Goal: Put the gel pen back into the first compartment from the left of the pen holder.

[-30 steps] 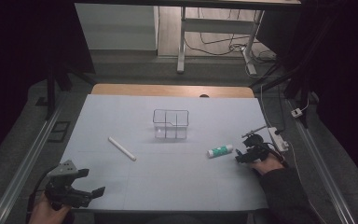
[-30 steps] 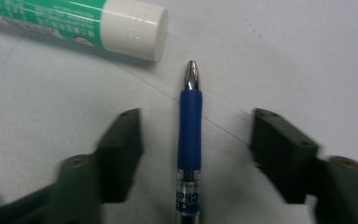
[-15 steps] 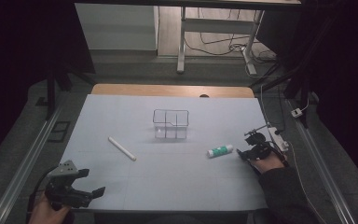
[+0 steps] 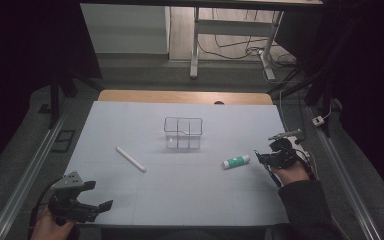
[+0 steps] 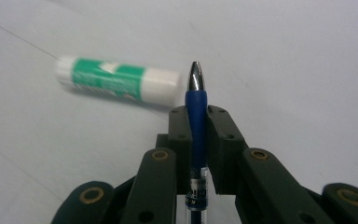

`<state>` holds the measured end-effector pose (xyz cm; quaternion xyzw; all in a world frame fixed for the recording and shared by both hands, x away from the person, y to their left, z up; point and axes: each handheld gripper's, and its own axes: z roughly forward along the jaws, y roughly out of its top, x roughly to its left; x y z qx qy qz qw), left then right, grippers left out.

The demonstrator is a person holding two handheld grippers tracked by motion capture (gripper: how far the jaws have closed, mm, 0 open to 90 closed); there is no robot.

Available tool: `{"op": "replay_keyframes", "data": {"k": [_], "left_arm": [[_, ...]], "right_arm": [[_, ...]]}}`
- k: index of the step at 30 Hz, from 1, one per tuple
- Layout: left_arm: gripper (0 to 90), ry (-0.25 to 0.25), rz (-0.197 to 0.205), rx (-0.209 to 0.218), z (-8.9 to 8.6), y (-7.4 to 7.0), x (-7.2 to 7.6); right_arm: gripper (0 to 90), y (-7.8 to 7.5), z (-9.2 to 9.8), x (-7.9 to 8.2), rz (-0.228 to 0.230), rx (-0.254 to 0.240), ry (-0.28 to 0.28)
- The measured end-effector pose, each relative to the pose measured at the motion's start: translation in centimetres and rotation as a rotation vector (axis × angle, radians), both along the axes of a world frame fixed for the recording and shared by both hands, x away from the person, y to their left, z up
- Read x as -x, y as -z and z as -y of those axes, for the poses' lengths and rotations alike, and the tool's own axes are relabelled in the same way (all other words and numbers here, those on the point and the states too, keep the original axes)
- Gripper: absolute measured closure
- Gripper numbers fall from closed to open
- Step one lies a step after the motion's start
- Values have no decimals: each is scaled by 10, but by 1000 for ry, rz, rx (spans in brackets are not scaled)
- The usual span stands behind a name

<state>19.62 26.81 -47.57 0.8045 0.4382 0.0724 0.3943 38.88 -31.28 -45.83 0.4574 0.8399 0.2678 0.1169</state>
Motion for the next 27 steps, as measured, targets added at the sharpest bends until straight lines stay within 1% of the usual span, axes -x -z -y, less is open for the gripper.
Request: {"op": "replay_keyframes", "data": {"k": [5, 6, 8, 12, 13, 17, 27], "left_arm": [[40, -1, -1, 1, 0, 0, 0], [40, 0, -2, 1, 0, 0, 0], [40, -1, -2, 2, 0, 0, 0], [40, -1, -3, 3, 0, 0, 0], [40, -1, -3, 3, 0, 0, 0], [40, -1, -2, 8, -1, 0, 0], [40, 0, -2, 11, -1, 0, 0]], "right_arm": [[805, -14, -9, 5, 60, -42, -33], [805, -18, -11, 6, 69, -55, -34], [804, -24, -15, 8, 102, -85, -38], [805, -36, -26, 10, 147, -141, -79], [804, -39, -30, 10, 153, -151, -86], [805, -45, -47, 7, 176, -159, -122], [804, -52, -87, -5, 201, -208, -201]]}}
